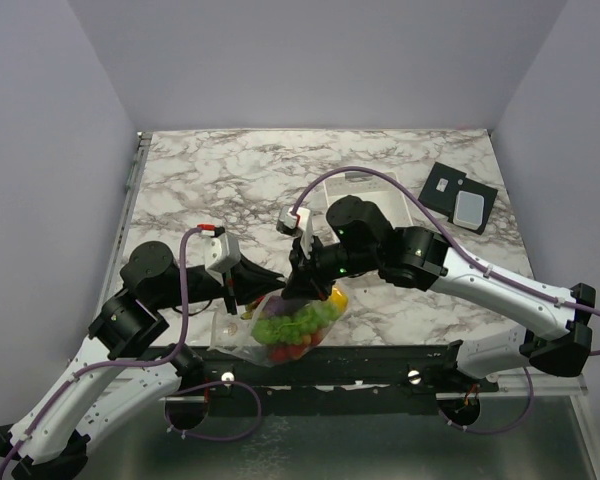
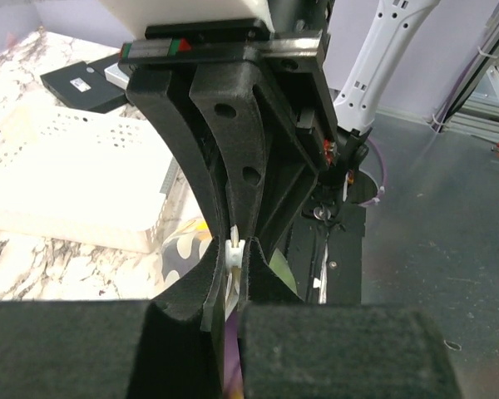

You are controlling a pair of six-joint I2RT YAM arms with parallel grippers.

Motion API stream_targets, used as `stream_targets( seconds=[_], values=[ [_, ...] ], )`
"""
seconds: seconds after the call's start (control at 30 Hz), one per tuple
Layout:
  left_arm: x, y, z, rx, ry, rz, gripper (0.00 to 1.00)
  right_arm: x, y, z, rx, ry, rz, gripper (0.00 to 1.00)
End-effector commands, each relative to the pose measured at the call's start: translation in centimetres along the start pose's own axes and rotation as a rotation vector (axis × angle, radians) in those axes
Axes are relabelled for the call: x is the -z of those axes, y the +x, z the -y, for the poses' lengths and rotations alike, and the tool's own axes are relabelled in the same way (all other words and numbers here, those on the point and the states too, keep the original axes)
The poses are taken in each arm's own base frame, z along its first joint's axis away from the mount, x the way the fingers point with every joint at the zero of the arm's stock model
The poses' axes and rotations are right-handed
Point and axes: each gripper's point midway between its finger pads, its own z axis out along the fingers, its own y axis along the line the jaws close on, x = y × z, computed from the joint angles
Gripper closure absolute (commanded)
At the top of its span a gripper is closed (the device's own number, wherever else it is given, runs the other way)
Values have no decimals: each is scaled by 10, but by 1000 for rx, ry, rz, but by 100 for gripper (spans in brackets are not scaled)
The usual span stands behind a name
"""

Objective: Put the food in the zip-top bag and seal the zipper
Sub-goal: Zip the zipper food storage bag at the center of the board.

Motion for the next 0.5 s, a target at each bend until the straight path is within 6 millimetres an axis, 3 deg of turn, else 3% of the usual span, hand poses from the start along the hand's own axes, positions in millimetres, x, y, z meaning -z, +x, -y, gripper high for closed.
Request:
stream_targets(
  seconds=[0.0, 0.17, 0.47],
  values=[
    [2, 6, 2, 2, 8, -24, 100, 13, -32, -11, 62, -18, 122, 91],
    [3, 1, 3, -4, 5, -14, 100, 15, -28, -15, 125, -48, 142, 76],
    [6, -13, 9, -14, 19, 13, 100, 8, -10, -19, 203, -118, 123, 64]
  ],
)
